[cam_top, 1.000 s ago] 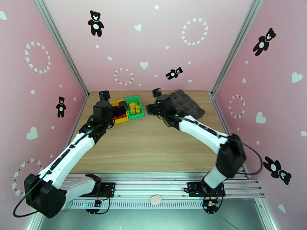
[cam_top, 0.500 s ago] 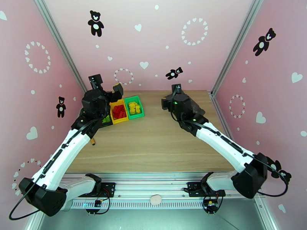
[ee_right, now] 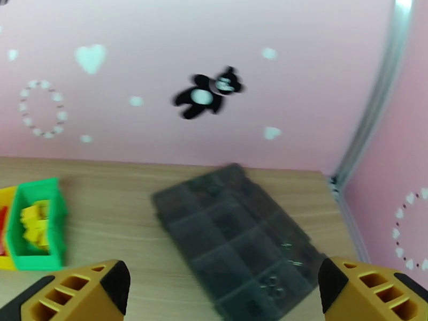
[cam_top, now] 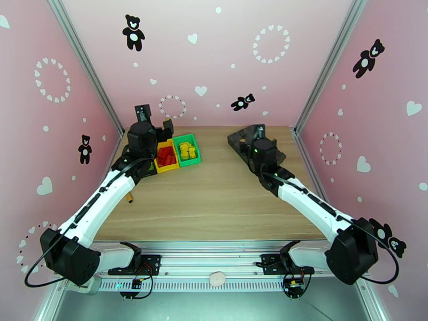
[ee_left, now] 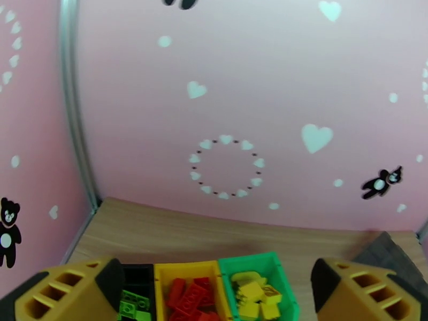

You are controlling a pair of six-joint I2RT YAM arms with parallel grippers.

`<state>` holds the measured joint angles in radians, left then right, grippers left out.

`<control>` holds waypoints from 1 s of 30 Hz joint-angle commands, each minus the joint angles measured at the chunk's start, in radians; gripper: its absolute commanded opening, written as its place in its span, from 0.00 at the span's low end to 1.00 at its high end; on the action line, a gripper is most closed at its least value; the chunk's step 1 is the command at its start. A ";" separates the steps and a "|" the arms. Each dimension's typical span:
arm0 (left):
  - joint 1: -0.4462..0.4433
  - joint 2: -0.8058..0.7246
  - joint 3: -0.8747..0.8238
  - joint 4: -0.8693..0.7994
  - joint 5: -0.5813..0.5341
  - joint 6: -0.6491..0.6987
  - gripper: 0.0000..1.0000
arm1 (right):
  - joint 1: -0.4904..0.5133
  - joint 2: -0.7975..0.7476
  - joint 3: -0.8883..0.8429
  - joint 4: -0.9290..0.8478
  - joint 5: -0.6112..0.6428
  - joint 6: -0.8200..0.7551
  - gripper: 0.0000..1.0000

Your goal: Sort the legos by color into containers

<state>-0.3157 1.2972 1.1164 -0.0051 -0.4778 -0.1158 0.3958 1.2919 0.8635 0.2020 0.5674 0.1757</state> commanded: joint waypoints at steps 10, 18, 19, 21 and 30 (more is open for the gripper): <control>0.110 0.185 -0.469 0.260 -0.395 -0.103 0.98 | -0.202 0.116 -0.287 0.257 0.035 -0.085 0.99; 0.143 0.168 -0.633 0.645 -0.224 0.099 0.98 | -0.214 0.198 -0.432 0.547 -0.078 -0.117 0.98; 0.155 0.168 -0.674 0.727 -0.202 0.099 0.98 | -0.226 0.190 -0.430 0.528 -0.102 -0.105 0.98; 0.163 0.179 -0.746 0.888 -0.138 0.122 0.98 | -0.257 0.183 -0.466 0.576 -0.189 -0.099 0.99; 0.257 0.264 -0.782 1.032 0.128 0.110 0.98 | -0.299 0.235 -0.467 0.613 -0.308 -0.095 0.99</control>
<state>-0.0780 1.5055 0.3687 0.8455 -0.4606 -0.0189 0.1120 1.5291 0.3569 0.8238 0.3126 0.0696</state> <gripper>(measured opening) 0.985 0.988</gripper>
